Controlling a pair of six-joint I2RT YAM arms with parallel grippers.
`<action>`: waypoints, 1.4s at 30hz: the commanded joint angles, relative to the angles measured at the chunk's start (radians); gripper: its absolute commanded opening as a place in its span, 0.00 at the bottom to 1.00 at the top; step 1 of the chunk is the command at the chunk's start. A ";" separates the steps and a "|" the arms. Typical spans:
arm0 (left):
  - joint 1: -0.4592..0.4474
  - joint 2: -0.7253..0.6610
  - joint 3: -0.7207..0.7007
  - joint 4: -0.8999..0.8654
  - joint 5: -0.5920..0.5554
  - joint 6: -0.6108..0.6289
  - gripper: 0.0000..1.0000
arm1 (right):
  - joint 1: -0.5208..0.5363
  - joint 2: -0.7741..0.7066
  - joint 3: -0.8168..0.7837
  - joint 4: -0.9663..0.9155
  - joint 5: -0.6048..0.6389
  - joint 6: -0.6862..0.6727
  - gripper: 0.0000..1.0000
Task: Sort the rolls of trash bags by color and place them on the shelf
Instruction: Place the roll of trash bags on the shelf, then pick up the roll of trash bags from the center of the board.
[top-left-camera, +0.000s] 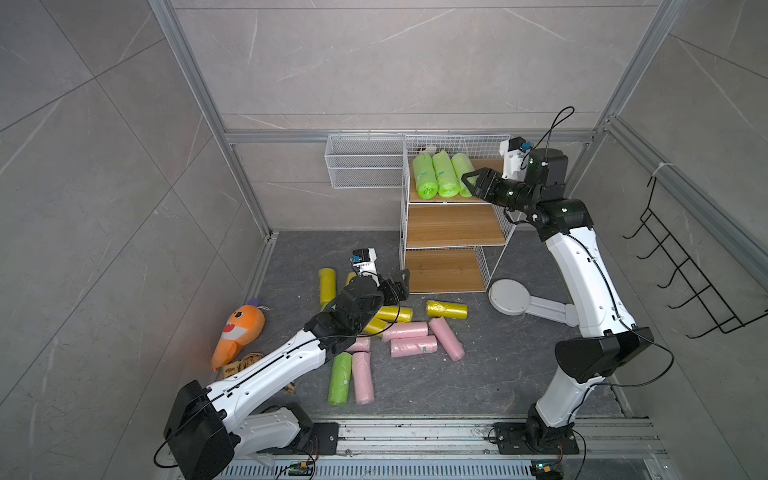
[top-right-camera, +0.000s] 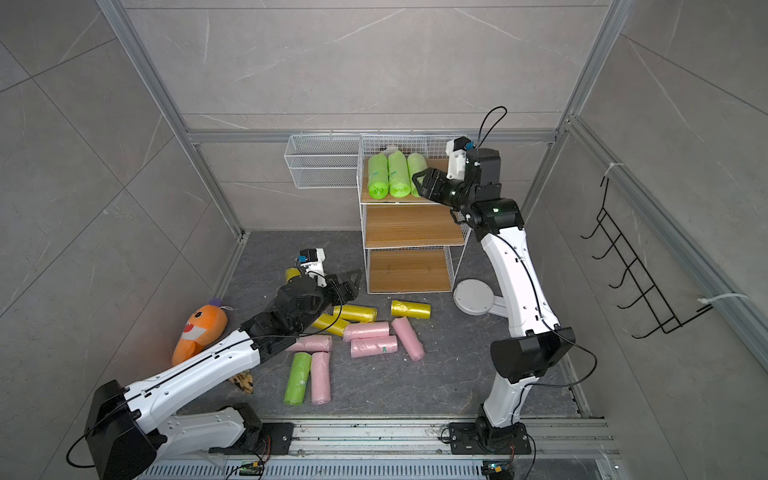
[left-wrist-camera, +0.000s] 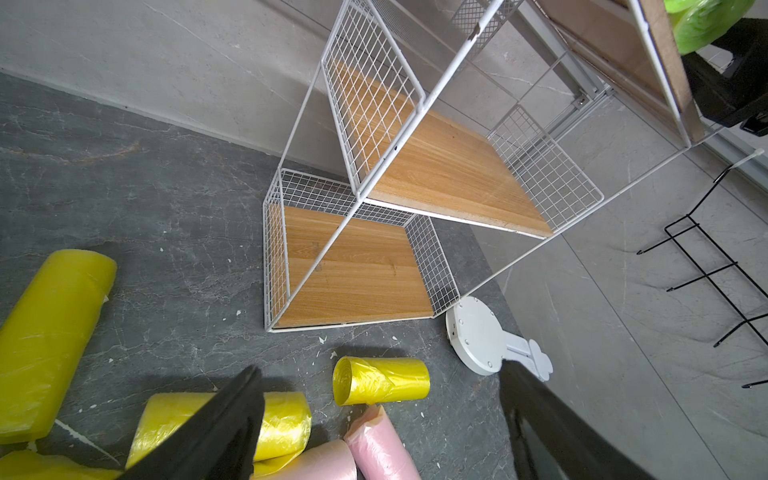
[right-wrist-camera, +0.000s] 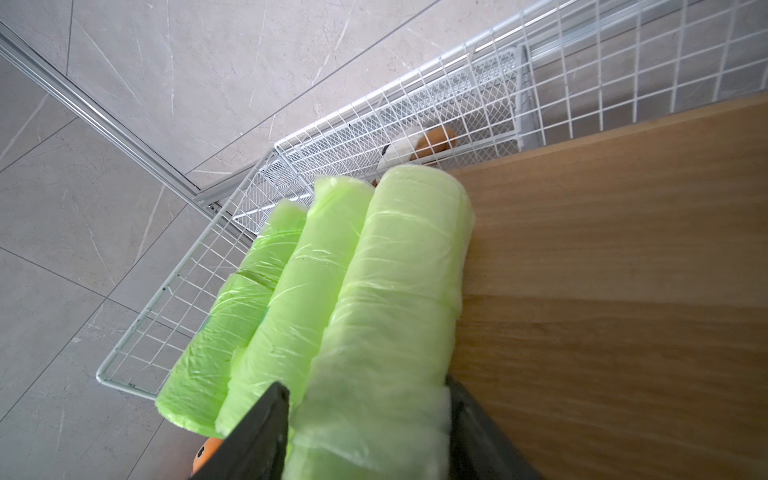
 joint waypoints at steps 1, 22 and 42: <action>0.004 -0.001 0.003 0.020 -0.009 0.013 0.91 | 0.005 -0.030 -0.018 -0.013 0.043 -0.004 0.66; 0.004 -0.005 -0.044 -0.029 -0.033 0.033 0.92 | -0.022 -0.106 0.048 -0.135 0.092 -0.131 0.81; 0.033 -0.247 -0.255 -0.650 -0.192 -0.259 0.82 | 0.391 -0.627 -0.699 -0.122 0.420 -0.247 0.80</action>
